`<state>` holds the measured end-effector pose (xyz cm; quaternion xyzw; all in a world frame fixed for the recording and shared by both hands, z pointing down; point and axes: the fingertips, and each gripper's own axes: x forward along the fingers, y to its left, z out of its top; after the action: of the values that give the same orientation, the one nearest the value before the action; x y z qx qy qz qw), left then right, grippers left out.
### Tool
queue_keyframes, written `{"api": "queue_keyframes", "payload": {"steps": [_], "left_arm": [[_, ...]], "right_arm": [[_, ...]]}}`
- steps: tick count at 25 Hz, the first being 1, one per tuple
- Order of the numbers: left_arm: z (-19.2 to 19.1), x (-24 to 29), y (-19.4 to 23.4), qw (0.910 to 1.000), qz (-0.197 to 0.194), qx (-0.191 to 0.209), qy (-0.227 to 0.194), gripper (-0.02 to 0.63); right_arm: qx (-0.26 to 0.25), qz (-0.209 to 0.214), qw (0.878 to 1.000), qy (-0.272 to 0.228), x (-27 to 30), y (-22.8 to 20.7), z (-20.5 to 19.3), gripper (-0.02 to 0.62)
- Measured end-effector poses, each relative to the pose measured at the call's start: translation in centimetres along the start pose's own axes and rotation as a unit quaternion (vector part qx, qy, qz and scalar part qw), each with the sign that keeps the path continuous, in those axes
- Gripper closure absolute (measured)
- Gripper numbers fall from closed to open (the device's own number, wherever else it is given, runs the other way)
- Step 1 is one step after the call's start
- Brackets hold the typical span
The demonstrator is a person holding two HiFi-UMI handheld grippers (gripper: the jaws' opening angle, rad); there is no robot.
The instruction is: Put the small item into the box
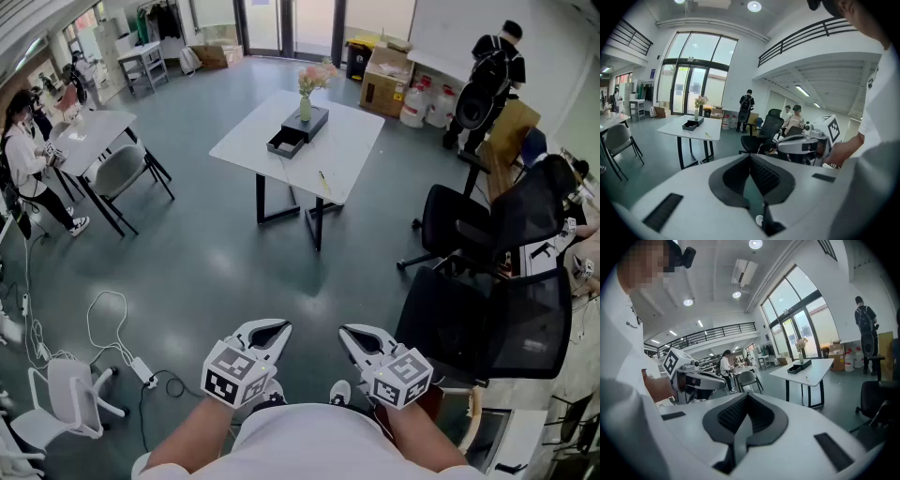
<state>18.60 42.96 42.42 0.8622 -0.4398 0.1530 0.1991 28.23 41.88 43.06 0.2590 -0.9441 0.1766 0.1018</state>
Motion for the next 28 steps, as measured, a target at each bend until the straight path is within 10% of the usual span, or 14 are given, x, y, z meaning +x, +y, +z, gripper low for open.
{"api": "queue_keyframes", "payload": {"steps": [28], "left_arm": [[-1.2, -2.3, 3.0, 0.9999, -0.009, -0.004, 0.003, 0.59]], "right_arm": [[-0.025, -0.013, 0.999, 0.029, 3.6, 2.8, -0.8, 0.579]]}}
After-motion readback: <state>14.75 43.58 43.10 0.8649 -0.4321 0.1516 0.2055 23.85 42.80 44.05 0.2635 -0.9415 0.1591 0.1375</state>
